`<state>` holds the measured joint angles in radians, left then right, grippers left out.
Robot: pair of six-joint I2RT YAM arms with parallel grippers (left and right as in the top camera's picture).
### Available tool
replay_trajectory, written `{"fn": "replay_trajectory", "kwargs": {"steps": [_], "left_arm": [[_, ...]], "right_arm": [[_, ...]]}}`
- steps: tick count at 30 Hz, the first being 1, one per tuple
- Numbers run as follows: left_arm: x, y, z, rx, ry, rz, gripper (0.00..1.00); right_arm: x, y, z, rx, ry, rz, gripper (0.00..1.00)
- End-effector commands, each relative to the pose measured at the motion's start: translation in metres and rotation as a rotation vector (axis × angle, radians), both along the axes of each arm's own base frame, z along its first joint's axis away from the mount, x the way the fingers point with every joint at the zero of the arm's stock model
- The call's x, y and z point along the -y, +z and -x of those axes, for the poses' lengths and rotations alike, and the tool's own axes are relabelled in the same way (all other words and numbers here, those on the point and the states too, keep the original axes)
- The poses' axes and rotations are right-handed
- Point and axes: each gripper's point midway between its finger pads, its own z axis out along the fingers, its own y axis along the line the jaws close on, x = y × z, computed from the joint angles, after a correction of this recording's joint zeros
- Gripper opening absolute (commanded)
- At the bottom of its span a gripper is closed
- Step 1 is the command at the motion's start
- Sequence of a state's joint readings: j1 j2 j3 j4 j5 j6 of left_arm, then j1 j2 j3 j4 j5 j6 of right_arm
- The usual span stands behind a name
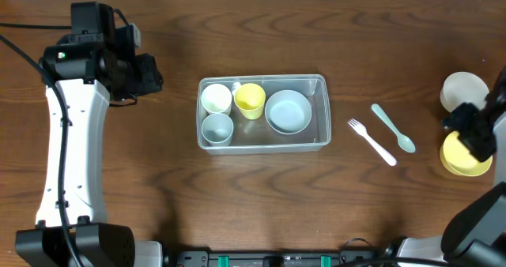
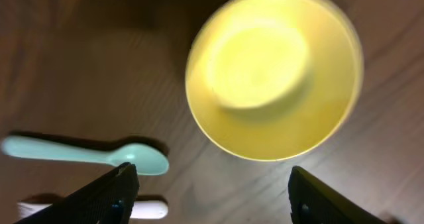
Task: Pack container
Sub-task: 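Grasp the yellow bowl with the right gripper and lift it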
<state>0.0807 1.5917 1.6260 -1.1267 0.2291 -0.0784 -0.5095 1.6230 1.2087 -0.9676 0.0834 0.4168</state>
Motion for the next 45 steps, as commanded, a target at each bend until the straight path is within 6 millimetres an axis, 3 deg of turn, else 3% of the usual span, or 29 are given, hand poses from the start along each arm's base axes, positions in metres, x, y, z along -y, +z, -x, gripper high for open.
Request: {"fn": "replay_trajectory", "kwargs": {"steps": [1, 8, 17, 23, 30, 32, 39, 45], "left_arm": [[-0.002, -0.004, 0.002, -0.018, 0.011, -0.001, 0.51], [-0.002, -0.004, 0.002, -0.019, 0.011, -0.001, 0.51], [-0.002, -0.005, 0.004, -0.025, 0.011, -0.001, 0.51], [-0.002, -0.005, 0.004, -0.025, 0.011, -0.001, 0.51], [-0.002, -0.005, 0.004, -0.025, 0.011, -0.001, 0.51], [-0.002, -0.005, 0.004, -0.026, 0.011, -0.001, 0.51], [-0.002, -0.005, 0.005, -0.029, 0.011, 0.0, 0.51], [-0.002, -0.005, 0.005, -0.029, 0.011, -0.001, 0.51]], "right_arm": [[-0.005, -0.018, 0.006, -0.012, 0.021, -0.017, 0.75], [-0.005, -0.043, 0.007, 0.014, 0.04, 0.002, 0.75], [-0.003, -0.047, -0.013, 0.092, 0.137, 0.03, 0.68], [-0.007, -0.063, -0.007, 0.092, 0.137, 0.029, 0.69], [-0.007, -0.067, -0.007, 0.1, 0.145, 0.037, 0.67], [-0.007, -0.067, -0.007, 0.099, 0.145, 0.037, 0.64], [-0.008, -0.071, -0.004, 0.095, 0.144, 0.034, 0.34], [-0.008, -0.071, -0.004, 0.095, 0.144, 0.034, 0.21]]}}
